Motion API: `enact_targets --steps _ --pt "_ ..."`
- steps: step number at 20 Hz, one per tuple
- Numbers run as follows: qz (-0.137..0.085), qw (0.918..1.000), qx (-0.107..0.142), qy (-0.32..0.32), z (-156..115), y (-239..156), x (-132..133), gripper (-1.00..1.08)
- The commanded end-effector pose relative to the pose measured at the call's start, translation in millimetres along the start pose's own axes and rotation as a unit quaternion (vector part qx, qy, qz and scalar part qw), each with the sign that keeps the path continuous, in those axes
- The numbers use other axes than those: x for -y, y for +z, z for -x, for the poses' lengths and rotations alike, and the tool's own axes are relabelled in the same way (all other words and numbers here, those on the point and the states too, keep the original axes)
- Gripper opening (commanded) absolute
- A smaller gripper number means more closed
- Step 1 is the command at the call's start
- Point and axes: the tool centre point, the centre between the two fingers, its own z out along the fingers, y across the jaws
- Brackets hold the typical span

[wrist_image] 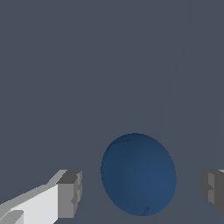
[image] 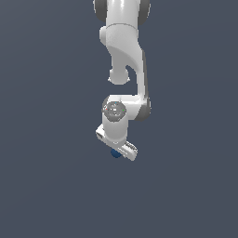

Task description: Pick up the object and move it to a goal position.

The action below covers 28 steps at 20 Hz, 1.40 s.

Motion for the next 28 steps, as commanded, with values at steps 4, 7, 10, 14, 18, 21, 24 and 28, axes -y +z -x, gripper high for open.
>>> enact_targets --steps 4,7,10,14,18,21,24,28 --pt "0.0 1.0 0.0 0.001 -0.1 18.5 0.0 1.0" --pt "0.0 1.0 0.0 0.001 -0.9 19.0 0.5 1.0" --pt "0.0 1.0 0.0 0.001 -0.9 19.0 0.5 -1.0" --pt "0.0 1.0 0.0 0.001 -0.9 19.0 0.5 -1.0" --pt "0.0 1.0 0.0 0.001 -0.7 18.7 0.5 -1.0" --pt "0.0 1.0 0.0 0.001 -1.5 16.0 -0.9 -1.0" --pt "0.0 1.0 0.0 0.001 -3.7 8.1 -4.9 -1.0" --pt "0.0 1.0 0.0 0.001 -9.7 -12.2 -15.2 -1.0"
